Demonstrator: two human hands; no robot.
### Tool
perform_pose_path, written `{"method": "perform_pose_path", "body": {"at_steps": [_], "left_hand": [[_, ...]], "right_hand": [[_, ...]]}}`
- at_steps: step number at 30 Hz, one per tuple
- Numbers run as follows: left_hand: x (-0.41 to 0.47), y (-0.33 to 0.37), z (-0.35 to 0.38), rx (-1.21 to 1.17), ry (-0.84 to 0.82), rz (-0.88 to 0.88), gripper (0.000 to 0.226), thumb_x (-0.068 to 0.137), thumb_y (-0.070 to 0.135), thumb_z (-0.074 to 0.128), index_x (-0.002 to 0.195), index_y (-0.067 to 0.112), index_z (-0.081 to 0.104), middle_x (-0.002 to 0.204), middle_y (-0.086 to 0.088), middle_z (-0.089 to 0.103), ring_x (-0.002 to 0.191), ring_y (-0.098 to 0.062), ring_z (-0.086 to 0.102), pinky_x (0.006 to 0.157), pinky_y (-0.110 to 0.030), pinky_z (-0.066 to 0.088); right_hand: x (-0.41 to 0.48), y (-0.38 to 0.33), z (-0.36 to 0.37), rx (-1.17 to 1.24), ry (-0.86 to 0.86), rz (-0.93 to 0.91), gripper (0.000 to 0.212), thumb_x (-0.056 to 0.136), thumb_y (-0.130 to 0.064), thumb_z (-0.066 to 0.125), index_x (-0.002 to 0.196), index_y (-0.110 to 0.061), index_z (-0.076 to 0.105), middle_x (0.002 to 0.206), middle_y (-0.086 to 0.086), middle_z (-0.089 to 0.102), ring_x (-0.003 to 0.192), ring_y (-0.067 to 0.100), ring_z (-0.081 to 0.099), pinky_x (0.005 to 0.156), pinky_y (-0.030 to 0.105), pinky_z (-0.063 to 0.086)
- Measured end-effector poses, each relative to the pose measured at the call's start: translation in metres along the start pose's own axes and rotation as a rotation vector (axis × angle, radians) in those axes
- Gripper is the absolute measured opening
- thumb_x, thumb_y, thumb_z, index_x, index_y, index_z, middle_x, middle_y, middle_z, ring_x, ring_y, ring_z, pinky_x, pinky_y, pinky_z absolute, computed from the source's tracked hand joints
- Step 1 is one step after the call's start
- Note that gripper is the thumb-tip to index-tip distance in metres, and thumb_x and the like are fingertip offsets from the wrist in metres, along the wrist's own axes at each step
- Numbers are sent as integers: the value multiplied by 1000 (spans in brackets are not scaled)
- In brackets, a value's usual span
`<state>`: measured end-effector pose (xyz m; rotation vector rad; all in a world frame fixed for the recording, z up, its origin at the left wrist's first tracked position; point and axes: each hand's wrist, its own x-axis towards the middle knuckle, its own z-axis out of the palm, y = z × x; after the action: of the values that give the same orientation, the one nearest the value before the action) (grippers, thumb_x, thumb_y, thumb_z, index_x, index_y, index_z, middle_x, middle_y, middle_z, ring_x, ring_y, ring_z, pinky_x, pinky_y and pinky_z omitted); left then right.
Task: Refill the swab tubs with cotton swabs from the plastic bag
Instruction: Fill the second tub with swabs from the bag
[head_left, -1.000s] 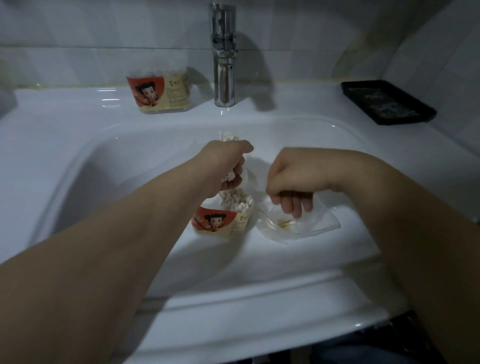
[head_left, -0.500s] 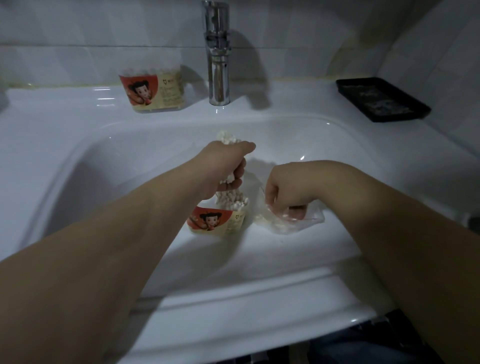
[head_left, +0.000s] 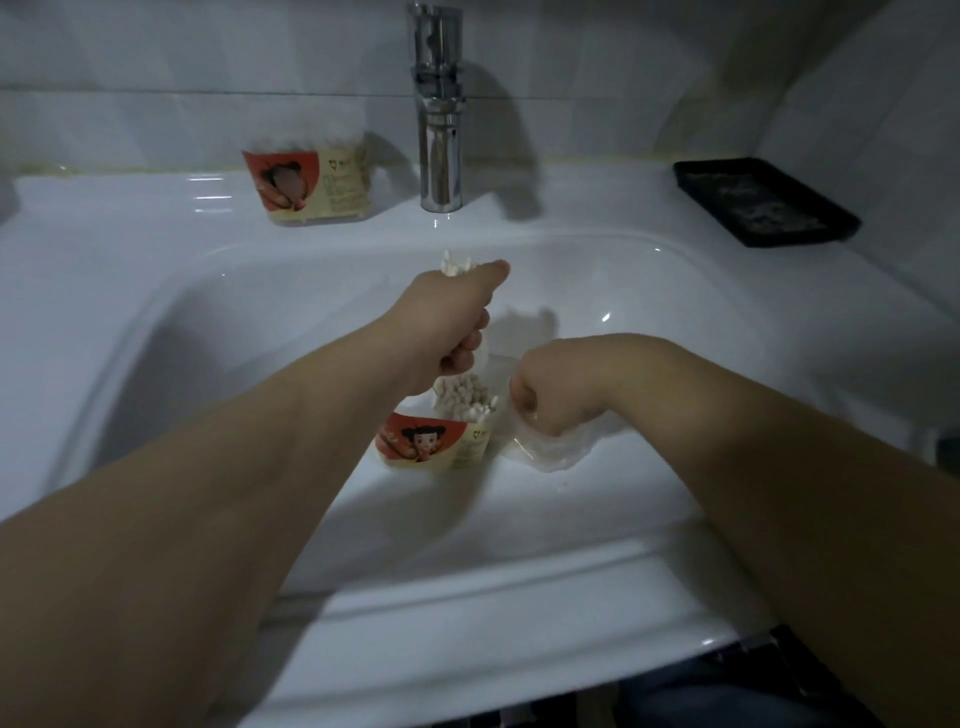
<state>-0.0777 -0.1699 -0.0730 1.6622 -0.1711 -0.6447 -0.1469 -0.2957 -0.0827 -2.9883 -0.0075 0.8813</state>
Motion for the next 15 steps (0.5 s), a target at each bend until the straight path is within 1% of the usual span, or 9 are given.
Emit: {"method": "perform_pose_path", "body": {"at_steps": [1,2,3,6,8,10,13,15], "left_hand": [[0,-1,0,8,-2,1,30,96,44,64,85,18,51,55,6,43,38,-8,35,40,-18,28],[0,-1,1,11,-4,1,30,96,43,64,85,19,51,55,6,43,38,-8,36,40,-18,28],[-1,-2,1,11,-6,2,29,96,42,64,84,19,51,54,6,43,38,-8,37,40,-18,29],[-1,-2,1,27,-4,11,29,96,42,65,84,19,52,54,7,45,37,-7,39,41,-17,31],[-1,-3,1,39,-7,17,29,96,43,65,84,19,52,53,8,45,37,-6,39,40,-18,32],[-1,-3,2,45,-13,23,29,96,42,64,84,20,52,51,8,45,37,-6,39,41,-18,33],[-2,-3,2,68,-23,26,28,96,43,64,85,20,53,51,9,46,38,-6,41,43,-18,35],[-3,-3,2,90,-31,28,27,96,43,64,87,20,54,54,8,47,39,-6,42,44,-19,37]], "right_hand": [[-1,-1,0,-30,-27,-7,21,90,-11,58,76,-26,60,69,-9,54,63,9,49,53,25,36],[-1,-2,0,-61,-40,-15,15,90,-10,58,85,-23,63,71,-8,53,64,9,48,52,24,35],[-1,-3,2,-86,-42,-20,13,90,-10,59,94,-20,65,74,-7,54,65,9,48,52,24,35],[3,-5,8,-99,-32,5,21,90,-15,61,110,-17,67,84,-3,61,70,12,53,53,25,37],[4,-6,10,-109,-34,1,23,90,-21,62,112,-17,67,92,-1,65,78,16,58,58,26,41],[6,-7,11,-139,-30,-18,23,93,-24,60,113,-16,67,102,1,68,87,20,61,59,25,40],[10,-8,12,-193,-24,-32,22,97,-19,56,114,-15,68,110,4,69,93,23,62,62,25,40],[10,-8,13,-212,-24,-26,24,97,-16,56,118,-14,67,112,5,69,91,22,60,56,24,37]]}}
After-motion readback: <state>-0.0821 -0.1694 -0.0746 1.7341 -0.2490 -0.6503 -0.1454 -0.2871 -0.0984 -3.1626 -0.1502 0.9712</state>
